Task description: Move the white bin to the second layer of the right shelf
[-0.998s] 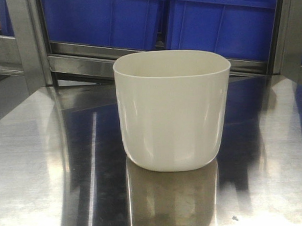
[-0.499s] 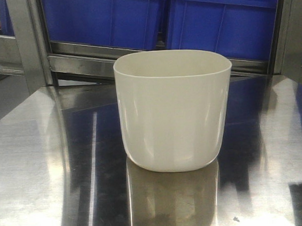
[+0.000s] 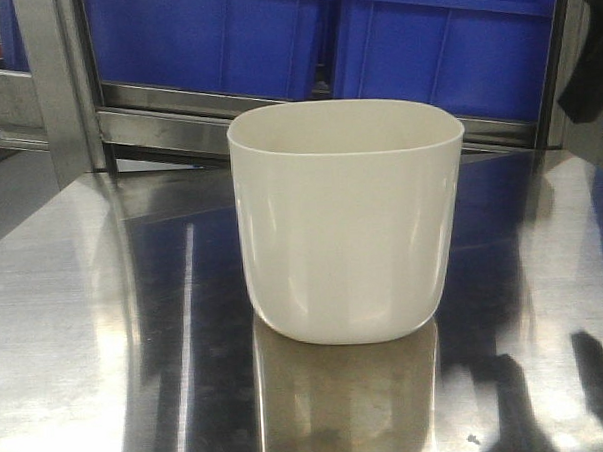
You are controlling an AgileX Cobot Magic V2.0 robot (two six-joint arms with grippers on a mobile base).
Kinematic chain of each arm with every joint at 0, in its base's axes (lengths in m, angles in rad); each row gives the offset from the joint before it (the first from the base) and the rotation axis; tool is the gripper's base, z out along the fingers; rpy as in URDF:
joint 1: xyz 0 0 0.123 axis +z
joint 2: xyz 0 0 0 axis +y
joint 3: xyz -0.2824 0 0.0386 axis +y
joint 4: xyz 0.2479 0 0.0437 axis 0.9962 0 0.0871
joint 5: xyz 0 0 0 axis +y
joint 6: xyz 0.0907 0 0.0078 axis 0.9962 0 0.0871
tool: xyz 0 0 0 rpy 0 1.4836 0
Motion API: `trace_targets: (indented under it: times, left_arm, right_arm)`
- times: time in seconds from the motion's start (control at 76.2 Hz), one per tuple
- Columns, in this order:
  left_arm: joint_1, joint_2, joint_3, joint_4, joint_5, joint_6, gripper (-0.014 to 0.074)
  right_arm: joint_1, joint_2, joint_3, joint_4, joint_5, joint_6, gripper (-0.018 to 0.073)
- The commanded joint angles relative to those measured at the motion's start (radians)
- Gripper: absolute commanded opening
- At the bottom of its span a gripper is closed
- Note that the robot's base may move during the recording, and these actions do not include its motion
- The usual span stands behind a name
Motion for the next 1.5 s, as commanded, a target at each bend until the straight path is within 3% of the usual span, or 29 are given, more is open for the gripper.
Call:
trace_targets:
  times: [0.0,0.368,0.814,1.483]
  left_arm:
    - [-0.005,-0.014,0.037,0.000,-0.087,-0.003,0.0085]
    - [-0.005,-0.014,0.037,0.000,-0.087,-0.003,0.0085]
    - [-0.005,-0.014,0.037,0.000,-0.087,-0.003,0.0085]
    - [-0.005,-0.014,0.037,0.000,-0.087,-0.003,0.0085]
  right_arm:
    - [0.011,-0.022,-0.039,0.001,-0.065,-0.008,0.0589]
    - [0.076,0.043,-0.207,0.011,0.028,-0.008,0.0589]
    - [0.246,0.215,-0.372,0.012,0.116,-0.008,0.0589]
    - [0.257,0.382,-0.375,0.012,0.157,-0.008,0.0589]
